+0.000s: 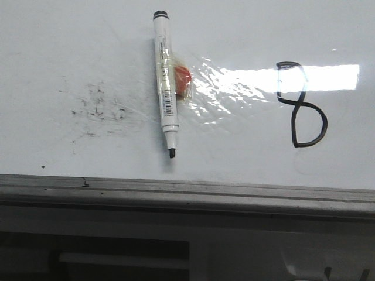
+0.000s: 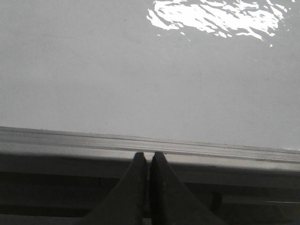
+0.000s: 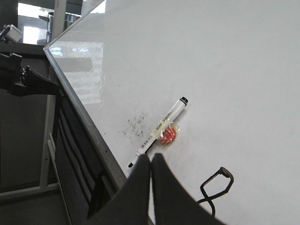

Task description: Write number 8 on whiteboard

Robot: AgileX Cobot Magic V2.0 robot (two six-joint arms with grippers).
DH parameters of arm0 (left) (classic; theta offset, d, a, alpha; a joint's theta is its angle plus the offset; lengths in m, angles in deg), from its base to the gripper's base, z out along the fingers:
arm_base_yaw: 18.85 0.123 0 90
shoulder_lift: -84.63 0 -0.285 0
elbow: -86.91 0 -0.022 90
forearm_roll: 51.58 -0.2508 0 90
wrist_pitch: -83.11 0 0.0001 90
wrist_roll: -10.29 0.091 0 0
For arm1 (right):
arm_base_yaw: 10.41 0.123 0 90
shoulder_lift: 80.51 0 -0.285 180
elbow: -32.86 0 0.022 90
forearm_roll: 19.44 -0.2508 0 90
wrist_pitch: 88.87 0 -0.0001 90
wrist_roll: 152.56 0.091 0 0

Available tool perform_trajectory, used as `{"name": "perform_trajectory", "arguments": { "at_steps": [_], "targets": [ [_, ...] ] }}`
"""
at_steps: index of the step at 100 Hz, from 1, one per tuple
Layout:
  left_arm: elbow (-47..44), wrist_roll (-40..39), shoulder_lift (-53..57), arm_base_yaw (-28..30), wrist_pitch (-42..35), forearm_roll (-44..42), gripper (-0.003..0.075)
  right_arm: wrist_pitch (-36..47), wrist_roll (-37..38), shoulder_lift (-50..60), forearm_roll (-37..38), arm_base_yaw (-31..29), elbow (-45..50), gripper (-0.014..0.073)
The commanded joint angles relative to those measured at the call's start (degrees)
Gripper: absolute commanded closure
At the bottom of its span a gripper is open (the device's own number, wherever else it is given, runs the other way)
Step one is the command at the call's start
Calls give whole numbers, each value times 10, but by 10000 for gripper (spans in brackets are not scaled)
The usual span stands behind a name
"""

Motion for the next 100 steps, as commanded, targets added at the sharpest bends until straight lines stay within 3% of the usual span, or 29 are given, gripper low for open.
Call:
{"name": "perform_trajectory", "arguments": {
  "at_steps": [1,28,41,59,71,100],
  "targets": [
    [-19,-5,18,2,-17,8,741,42,-2,-6,2,-4,-13,646],
    [-19,-5,18,2,-17,8,741,7,-2,-6,23,-6,-3,646],
    [-19,-5,18,2,-17,8,741,73,-1,-6,27,-31,42,646],
    [-19,-5,18,2,-17,8,741,266,21,-10,27,-140,147,646],
    [-19,-5,18,2,-17,8,741,252,26,-10,27,-219,182,646],
    [-19,-5,18,2,-16,8,741,220,165,-9,82,-378,233,646]
  ]
}}
